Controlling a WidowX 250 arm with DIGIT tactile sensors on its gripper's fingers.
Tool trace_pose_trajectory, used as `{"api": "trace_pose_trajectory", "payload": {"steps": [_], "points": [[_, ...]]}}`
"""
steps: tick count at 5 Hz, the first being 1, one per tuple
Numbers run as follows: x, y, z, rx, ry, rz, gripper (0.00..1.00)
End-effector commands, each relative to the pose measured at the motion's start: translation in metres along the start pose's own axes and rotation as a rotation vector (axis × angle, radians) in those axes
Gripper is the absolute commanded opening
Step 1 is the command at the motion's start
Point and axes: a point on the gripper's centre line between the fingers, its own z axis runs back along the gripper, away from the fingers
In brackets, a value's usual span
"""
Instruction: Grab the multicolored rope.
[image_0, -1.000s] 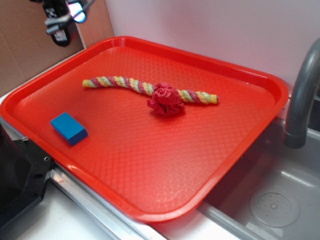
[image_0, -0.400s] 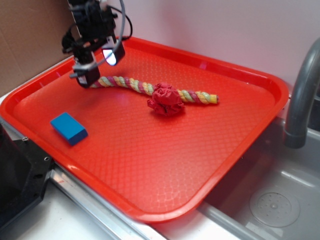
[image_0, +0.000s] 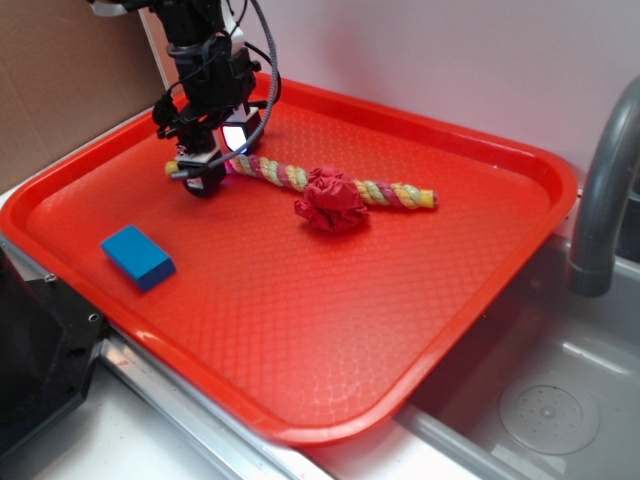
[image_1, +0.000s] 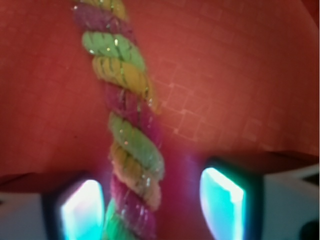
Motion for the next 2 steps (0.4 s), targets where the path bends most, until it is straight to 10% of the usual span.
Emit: {"api": "trace_pose_trajectory", "payload": {"steps": [1,2], "points": [[0.011,-0.012,-0.001,0.001,0.024,0.019,0.00],[0.017,-0.012,0.021,0.000,0.104,0.114,0.00]]}}
